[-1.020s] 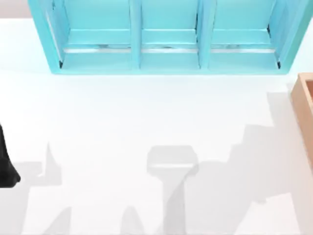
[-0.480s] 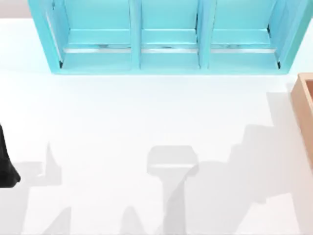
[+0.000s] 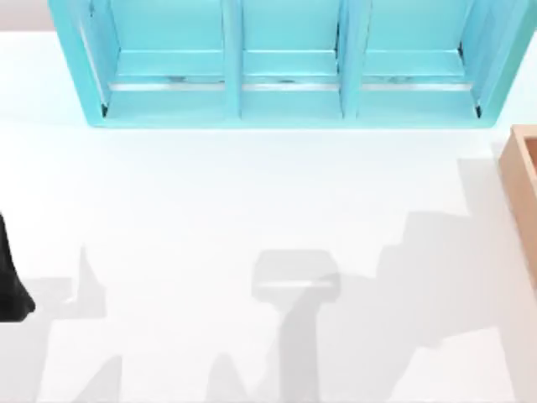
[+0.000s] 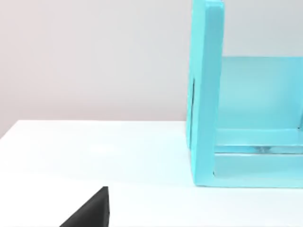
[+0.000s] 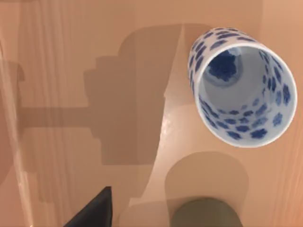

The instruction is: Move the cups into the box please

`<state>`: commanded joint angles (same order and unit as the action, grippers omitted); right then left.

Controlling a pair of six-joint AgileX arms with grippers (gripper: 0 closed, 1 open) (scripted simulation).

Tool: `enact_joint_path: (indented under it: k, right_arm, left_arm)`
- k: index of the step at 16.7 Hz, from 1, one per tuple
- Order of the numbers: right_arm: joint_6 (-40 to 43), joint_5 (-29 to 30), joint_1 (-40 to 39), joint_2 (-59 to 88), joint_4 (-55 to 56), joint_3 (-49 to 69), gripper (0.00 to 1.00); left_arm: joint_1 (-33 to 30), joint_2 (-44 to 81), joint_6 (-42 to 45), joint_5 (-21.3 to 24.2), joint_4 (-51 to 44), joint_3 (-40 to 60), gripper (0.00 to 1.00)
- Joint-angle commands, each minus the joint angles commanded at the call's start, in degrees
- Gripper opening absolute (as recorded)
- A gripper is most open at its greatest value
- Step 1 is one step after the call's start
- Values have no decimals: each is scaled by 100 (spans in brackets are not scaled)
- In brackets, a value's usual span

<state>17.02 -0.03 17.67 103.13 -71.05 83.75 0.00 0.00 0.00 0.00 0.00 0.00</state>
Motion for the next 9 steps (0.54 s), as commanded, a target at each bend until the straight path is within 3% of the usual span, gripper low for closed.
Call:
enact_joint_path:
  k: [9]
  right_arm:
    - [9, 2, 21, 28, -1878, 1956, 100]
  left_arm:
    - [0, 0, 0, 0, 0, 0, 100]
